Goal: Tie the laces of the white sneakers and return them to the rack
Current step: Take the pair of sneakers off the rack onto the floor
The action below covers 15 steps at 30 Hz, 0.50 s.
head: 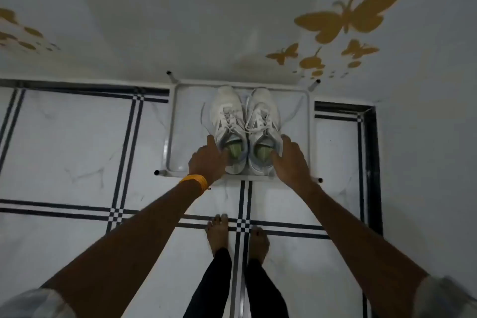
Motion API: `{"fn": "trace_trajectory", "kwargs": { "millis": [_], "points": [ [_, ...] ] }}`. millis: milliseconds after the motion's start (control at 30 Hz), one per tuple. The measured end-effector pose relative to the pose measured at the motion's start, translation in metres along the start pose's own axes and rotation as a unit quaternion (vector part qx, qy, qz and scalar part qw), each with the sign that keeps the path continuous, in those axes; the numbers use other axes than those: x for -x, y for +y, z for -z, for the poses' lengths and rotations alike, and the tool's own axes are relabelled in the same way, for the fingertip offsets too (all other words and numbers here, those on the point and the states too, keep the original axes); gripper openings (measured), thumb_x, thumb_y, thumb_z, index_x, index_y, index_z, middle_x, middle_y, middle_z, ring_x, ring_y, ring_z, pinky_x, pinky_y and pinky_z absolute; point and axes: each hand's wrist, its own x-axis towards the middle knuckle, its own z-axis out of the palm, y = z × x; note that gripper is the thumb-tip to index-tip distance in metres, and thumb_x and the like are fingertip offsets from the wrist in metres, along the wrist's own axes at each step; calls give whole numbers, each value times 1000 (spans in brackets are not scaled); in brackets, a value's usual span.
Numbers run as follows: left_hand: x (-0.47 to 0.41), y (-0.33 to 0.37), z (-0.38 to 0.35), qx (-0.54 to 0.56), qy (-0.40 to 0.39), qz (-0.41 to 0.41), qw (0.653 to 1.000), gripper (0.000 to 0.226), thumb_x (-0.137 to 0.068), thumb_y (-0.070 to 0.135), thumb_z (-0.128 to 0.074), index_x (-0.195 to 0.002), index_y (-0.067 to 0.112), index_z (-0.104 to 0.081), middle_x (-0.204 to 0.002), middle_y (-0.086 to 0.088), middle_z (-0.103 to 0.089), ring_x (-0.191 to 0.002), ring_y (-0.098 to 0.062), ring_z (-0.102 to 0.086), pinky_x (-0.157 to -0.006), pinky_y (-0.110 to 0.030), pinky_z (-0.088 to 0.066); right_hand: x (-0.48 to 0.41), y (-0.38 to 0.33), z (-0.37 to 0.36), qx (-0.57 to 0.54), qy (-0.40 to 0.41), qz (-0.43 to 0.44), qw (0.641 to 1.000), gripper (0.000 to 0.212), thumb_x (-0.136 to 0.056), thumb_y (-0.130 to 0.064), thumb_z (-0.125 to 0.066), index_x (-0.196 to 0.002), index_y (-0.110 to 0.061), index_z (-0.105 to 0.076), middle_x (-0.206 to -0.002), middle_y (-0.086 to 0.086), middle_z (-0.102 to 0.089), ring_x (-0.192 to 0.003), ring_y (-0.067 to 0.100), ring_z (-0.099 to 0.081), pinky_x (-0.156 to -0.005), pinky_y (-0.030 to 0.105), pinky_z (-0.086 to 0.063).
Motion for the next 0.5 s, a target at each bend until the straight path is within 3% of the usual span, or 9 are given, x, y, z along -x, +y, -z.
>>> {"fn": "trace_trajectory", "kwargs": {
  "millis": [100, 200, 367, 500],
  "points": [
    [-45, -13, -43, 34, 1, 27, 999, 54, -94, 40, -49, -136, 10, -33, -107, -24, -66, -95, -46, -63, -79, -43, -51, -52, 25, -35, 8, 0, -20, 1000, 56, -92, -27, -53, -141, -10, -33, -127, 22, -52, -114, 38, -54, -92, 43, -46],
    [-71, -20, -70, 52, 19, 56, 997, 51, -90, 31, -53, -132, 8, -37, -108, -27, -65, -98, -49, -62, -85, -51, -53, -80, 50, -56, 57, 10, 9, 998, 44, -89, -16, -51, -130, -5, -43, -114, 22, -59, -103, 39, -59, -83, 40, -48],
    [-67, -27, -78, 70, 90, -3, 993, 31, -95, 17, -48, -122, 3, -46, -102, -26, -67, -89, -47, -64, -77, -49, -52, -82, 60, -63, 69, 52, 77, 993, 35, -90, -5, -48, -124, -1, -49, -111, 21, -59, -100, 37, -59, -84, 42, -48],
    [-23, -28, -68, 66, 113, -34, 991, 27, -96, 13, -44, -121, 2, -46, -93, -23, -69, -81, -43, -65, -69, -43, -53, -31, 55, -53, 33, 73, 100, 992, 37, -93, -6, -46, -130, -2, -47, -116, 19, -58, -104, 32, -58, -81, 32, -42]
  ]
}}
